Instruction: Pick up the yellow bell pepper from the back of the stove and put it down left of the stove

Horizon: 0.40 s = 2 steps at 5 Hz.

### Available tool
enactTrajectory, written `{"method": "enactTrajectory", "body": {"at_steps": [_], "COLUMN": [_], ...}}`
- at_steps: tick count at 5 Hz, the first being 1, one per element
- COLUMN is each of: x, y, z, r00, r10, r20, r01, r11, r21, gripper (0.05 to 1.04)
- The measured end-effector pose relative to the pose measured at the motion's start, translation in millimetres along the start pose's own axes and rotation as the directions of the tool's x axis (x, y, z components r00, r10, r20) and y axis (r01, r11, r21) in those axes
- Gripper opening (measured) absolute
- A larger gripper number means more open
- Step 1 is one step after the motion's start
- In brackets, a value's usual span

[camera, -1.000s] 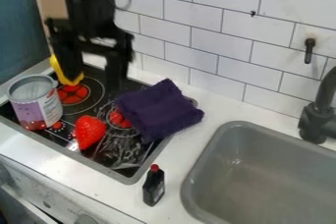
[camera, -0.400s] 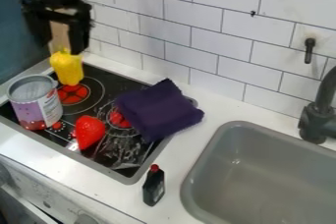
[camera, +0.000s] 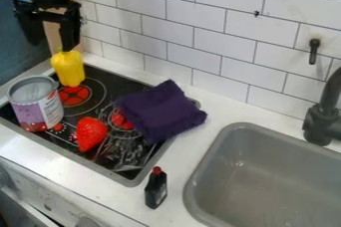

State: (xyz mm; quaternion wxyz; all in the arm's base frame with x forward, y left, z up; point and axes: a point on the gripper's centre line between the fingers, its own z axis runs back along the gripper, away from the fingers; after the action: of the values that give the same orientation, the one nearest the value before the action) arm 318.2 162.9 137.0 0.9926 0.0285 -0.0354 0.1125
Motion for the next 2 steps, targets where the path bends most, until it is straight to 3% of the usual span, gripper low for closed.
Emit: {"method": "enactTrajectory", "body": {"at_steps": [2], "x": [15.0], "y": [8.1], "z": [-13.7], "r00": [1.0], "r10": [0.004], "r20": [0.001], "r01": [-0.004], "r11": [1.0], "r21": [-0.026], "gripper": [1.003]}}
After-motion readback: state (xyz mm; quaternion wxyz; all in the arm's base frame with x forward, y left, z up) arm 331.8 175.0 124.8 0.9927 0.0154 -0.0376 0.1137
